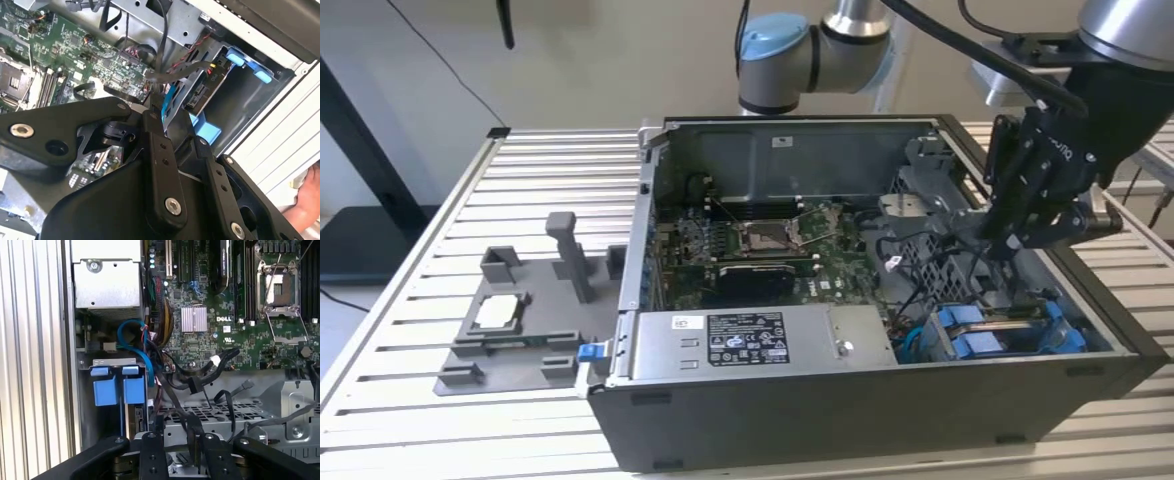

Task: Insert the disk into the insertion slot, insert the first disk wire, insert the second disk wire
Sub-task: 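Insert the second disk wire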

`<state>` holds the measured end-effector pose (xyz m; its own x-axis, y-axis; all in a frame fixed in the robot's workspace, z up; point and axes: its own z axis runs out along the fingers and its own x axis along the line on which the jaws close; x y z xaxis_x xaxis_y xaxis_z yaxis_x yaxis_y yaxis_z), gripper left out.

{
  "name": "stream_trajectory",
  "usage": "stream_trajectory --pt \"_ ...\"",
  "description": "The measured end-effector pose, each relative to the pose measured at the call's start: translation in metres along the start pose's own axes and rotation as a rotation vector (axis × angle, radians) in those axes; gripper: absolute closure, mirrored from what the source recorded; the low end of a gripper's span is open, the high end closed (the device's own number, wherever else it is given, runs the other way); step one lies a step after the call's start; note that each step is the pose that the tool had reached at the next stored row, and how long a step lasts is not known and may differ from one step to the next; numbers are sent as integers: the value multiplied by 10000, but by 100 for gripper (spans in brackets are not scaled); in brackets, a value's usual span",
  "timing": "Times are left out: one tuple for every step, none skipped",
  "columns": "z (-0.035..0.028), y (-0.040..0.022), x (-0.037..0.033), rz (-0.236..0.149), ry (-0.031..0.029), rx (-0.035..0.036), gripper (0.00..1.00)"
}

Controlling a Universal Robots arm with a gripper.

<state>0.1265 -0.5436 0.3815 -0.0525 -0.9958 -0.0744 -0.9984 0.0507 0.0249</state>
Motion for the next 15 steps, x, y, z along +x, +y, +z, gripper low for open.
stream_trajectory --pt "-4 14 -2 -1 -2 11 67" --pt "-5 30 -5 -2 -2 21 67" --pt "-5 46 -8 -2 -1 27 67" --pt "-4 63 -12 -4 -1 33 67" --pt "-4 77 -15 -7 -1 38 67" --pt "-3 93 -20 -13 -3 43 67" --pt "-2 108 -27 -19 -2 48 67" --pt "-1 120 -35 -26 -2 54 67" --pt "-1 131 -44 -33 -3 59 67" --pt "0 143 -54 -43 -3 66 67" --pt "1 155 -62 -50 -3 72 67" --pt "2 171 -69 -57 -3 79 67" --pt "3 188 -75 -63 -3 86 67" --pt "3 202 -80 -70 -3 91 67" --pt "5 215 -85 -83 -4 94 67"
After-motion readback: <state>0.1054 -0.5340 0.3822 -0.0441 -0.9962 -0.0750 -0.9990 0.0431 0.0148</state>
